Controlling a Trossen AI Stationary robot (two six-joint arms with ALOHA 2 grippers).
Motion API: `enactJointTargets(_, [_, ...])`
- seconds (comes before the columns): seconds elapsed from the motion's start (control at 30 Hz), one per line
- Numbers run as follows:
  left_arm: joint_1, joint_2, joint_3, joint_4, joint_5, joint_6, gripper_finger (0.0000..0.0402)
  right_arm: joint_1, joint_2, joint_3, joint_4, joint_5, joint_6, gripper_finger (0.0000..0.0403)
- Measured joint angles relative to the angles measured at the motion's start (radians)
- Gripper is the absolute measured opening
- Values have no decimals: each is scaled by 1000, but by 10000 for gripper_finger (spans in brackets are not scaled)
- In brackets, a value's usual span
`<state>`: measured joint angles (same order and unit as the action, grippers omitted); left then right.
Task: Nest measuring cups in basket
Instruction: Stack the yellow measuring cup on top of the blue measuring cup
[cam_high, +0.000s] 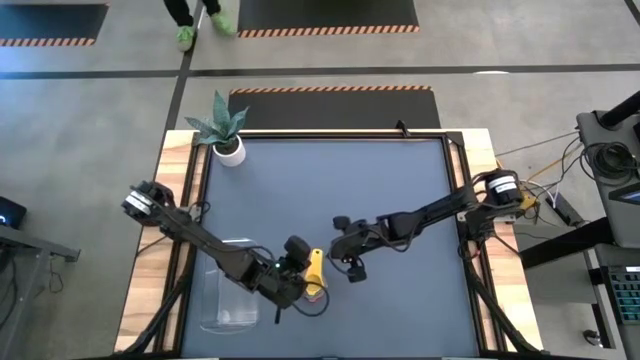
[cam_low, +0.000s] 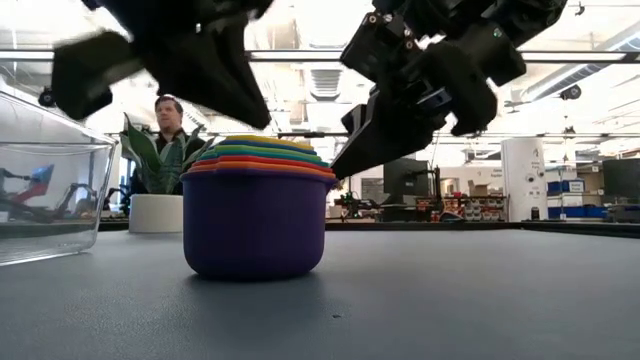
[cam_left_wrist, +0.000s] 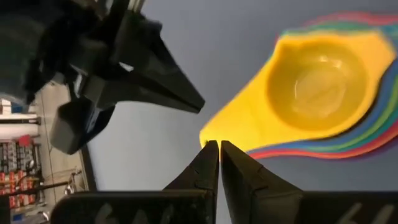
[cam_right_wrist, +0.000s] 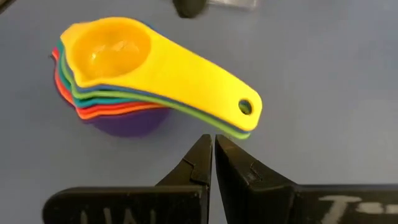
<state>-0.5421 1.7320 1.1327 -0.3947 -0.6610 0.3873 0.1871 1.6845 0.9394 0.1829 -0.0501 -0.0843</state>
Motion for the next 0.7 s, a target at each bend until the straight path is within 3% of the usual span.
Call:
enactJointTargets(0.2, [-35, -6, 46, -48, 1, -12, 0, 3, -61, 0, -58, 1, 6, 9])
enactJointTargets(0.3, [-48, -6, 50, -47, 63, -40, 0, 10, -86, 0, -63, 1, 6, 9])
enactJointTargets(0.7, [-57, 44, 42, 71, 160, -94, 0, 26, -96, -1, -50, 0, 22, 9])
